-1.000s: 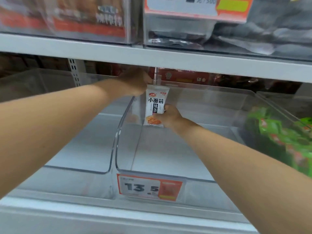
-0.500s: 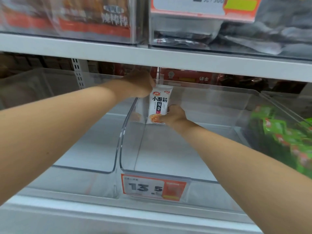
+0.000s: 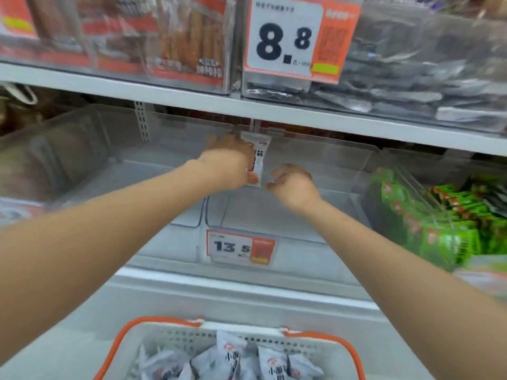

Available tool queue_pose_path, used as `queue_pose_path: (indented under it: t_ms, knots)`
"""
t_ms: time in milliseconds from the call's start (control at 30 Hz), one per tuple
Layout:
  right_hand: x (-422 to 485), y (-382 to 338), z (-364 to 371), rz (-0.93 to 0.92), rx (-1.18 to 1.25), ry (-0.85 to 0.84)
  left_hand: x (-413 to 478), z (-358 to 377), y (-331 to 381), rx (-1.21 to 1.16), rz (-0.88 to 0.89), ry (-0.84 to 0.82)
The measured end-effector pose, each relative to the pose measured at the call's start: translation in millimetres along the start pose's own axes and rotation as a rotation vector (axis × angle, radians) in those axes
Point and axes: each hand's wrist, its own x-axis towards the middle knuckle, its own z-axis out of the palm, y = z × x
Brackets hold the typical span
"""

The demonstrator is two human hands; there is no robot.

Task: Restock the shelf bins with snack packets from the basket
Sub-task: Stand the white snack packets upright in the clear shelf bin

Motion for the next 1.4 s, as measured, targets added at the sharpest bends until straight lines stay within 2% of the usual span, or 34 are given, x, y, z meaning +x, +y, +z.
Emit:
queue_pose_path:
  t_ms: [100, 133, 233, 300, 400, 467, 567, 733, 767, 833, 900, 1000, 1067, 1167, 1233, 1267, 1333, 1400]
  knots:
    - [-42, -2, -13, -0.147, -0.07, 0.214, -46, -13, 19, -0.032, 0.019, 0.235]
    - [-56, -2, -15, -0.221, -0.09, 0.287, -61, -17, 25, -0.107, 0.002, 0.279]
    - [-102, 0, -15, -0.393, -0.065, 0.37, -110, -21, 51, -0.4, -0.071, 0.284]
    - [-136, 8, -4, -0.405, -0.029, 0.349, -144, -16, 69, -0.426, -0.1, 0.238]
    - [-185, 30, 23, -0.261, 0.068, 0.191, -187, 7, 83, -0.473, -0.155, 0.057]
    - [-212, 49, 44, -0.124, 0.104, 0.002, -209, 32, 87, -0.527, -0.207, -0.167]
    - [-238, 79, 71, -0.037, -0.029, -0.304, -234, 75, 85, -0.565, -0.238, -0.478]
    - [-251, 128, 104, 0.182, -0.328, -0.655, -251, 124, 64, -0.599, -0.281, -0.611]
    - [-254, 135, 109, 0.141, -0.408, -0.72, -252, 127, 62, -0.6, -0.283, -0.625]
    - [-264, 144, 125, -0.074, -0.602, -0.823, -249, 130, 62, -0.64, -0.291, -0.626]
    - [-279, 151, 144, -0.282, -0.729, -0.808, -245, 133, 65, -0.658, -0.274, -0.629]
    - [-284, 160, 162, -0.404, -0.811, -0.702, -239, 132, 73, -0.713, -0.26, -0.652]
    - [-276, 152, 151, -0.479, -0.827, -0.71, -235, 127, 73, -0.74, -0.287, -0.662]
    - [-257, 118, 99, -0.302, -0.654, -0.759, -229, 113, 66, -0.86, -0.432, -0.644]
    - [-244, 100, 66, -0.141, -0.508, -0.753, -230, 101, 61, -1.025, -0.551, -0.698]
    - [-241, 91, 54, -0.13, -0.478, -0.717, -231, 96, 60, -1.121, -0.592, -0.775]
    - [-240, 75, 44, -0.24, -0.578, -0.627, -231, 89, 62, -1.353, -0.601, -0.923]
    - [-249, 63, 53, -0.346, -0.715, -0.537, -231, 87, 69, -1.544, -0.575, -0.893]
